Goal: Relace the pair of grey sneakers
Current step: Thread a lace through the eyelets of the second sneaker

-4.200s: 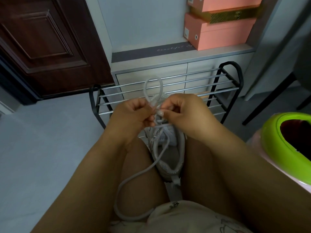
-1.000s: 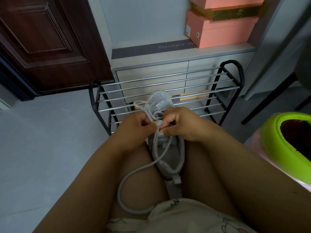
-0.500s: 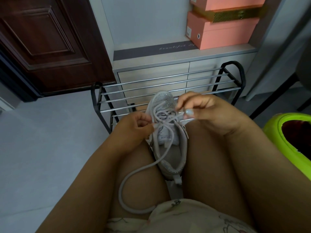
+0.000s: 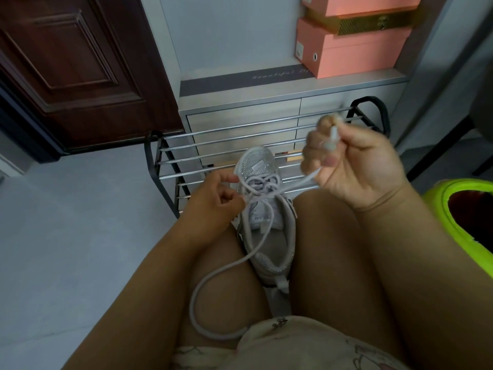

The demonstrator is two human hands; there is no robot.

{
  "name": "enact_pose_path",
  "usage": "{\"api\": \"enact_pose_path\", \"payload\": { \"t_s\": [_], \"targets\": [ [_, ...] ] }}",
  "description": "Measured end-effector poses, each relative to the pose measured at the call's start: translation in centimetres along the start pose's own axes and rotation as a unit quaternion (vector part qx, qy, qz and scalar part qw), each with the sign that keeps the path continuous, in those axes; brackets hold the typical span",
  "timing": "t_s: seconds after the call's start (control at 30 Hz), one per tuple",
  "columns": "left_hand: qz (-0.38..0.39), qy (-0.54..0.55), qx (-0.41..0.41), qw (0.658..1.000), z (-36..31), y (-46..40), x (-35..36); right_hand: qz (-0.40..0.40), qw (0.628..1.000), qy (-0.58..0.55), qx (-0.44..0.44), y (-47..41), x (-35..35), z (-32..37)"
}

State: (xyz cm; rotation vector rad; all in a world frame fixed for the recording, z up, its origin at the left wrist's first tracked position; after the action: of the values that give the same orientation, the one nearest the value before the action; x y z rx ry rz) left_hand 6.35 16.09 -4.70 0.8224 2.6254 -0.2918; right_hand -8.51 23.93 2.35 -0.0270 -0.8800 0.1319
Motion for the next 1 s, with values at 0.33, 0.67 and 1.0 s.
{"api": "enact_pose_path", "payload": {
  "t_s": [0.33, 0.67, 1.0],
  "targets": [
    [0.014, -0.043, 0.02, 0.999, -0.5, 0.1, 0.1, -0.122, 0.457, 0.872, 0.124, -1.1, 0.5, -5.1],
    [0.014, -0.102, 0.041, 0.994, -1.6, 0.5, 0.0, 0.022, 0.613, 0.777, 0.141, -0.6, 1.9, -7.0],
    [0.002, -0.054, 0.019, 0.998, -1.0, 0.5, -0.5, 0.202, 0.644, 0.724, 0.14, 1.1, 7.6, -12.8]
  ]
}}
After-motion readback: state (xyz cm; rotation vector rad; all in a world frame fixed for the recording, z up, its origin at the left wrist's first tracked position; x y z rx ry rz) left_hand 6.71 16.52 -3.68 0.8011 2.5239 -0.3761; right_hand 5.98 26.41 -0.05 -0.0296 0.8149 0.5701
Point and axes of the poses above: each hand's wrist, its own y-axis away from the middle knuckle, its own x-axis out of the palm, z = x × y, the point moved 9 cm from there along -y, towards the middle knuckle, and after that the axes turned 5 degrees about x, right-handed, at the moved point
